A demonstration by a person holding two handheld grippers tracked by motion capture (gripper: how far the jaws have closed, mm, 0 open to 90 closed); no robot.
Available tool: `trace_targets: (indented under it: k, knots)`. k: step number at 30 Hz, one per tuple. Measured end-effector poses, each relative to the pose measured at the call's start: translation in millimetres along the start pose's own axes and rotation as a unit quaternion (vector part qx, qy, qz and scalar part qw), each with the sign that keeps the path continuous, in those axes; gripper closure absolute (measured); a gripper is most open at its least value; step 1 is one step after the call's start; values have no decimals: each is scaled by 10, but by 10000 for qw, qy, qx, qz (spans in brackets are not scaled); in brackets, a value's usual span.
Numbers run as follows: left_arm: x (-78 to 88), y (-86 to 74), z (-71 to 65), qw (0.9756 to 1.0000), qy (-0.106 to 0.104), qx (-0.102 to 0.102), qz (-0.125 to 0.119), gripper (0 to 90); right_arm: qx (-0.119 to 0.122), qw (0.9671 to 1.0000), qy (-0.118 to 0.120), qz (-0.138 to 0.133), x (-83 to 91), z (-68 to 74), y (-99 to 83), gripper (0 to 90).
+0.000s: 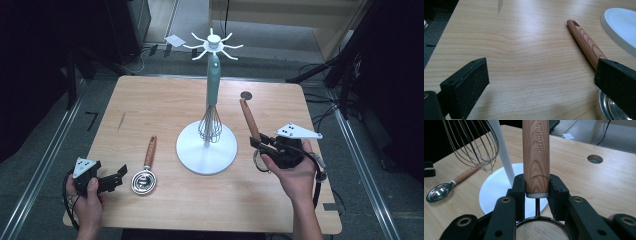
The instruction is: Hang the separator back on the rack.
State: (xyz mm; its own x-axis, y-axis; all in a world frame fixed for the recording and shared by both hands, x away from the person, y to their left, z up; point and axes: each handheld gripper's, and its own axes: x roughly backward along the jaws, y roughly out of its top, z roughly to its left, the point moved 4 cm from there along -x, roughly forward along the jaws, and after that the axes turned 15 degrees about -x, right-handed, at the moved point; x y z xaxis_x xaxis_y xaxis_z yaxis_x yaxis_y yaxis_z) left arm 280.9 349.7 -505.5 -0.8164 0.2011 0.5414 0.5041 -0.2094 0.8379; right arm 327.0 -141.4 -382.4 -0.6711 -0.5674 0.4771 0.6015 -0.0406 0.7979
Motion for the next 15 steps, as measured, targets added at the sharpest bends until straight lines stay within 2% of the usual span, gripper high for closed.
trace_targets:
  k: [10, 15]
  knots:
    - [5, 1, -1, 10000, 48, -18, -16, 0, 162, 9983, 195, -524, 106, 154, 95, 710]
    - [6, 1, -1, 10000, 52, -29, -13, 0, 194, 9973, 251, -655, 136, 214, 125, 710]
